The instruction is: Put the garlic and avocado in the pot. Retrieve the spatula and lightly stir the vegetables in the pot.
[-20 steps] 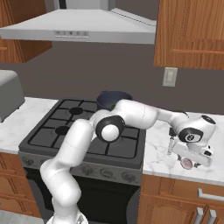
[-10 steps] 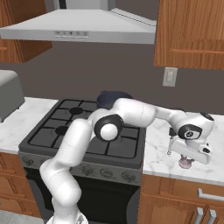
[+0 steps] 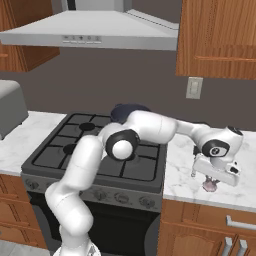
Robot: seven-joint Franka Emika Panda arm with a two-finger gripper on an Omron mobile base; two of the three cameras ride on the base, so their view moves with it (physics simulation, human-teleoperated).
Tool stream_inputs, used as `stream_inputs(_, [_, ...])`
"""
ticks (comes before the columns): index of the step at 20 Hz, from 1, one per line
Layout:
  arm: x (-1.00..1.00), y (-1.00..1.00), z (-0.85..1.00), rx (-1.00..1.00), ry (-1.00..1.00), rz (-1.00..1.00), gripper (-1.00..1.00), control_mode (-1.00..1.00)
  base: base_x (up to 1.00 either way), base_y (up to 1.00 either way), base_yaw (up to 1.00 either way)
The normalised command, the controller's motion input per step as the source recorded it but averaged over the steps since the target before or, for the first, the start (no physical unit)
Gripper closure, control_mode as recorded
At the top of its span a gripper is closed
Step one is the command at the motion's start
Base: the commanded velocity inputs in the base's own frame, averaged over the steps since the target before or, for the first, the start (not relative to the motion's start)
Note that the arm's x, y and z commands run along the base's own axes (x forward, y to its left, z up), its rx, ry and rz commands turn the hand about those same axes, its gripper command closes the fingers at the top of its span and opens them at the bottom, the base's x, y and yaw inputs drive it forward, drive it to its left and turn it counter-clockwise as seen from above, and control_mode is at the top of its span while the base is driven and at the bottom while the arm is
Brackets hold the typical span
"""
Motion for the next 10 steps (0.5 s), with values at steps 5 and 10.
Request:
stream_inputs(5, [-0.23,0.1,0.52,0.0,-0.15,0.0,1.0,-1.0,0.0,0.0,0.0])
stream_inputs(10, [-0.19,0.28,0.65,0.01,-0.26,0.0,1.0,-1.0,0.0,0.0,0.0])
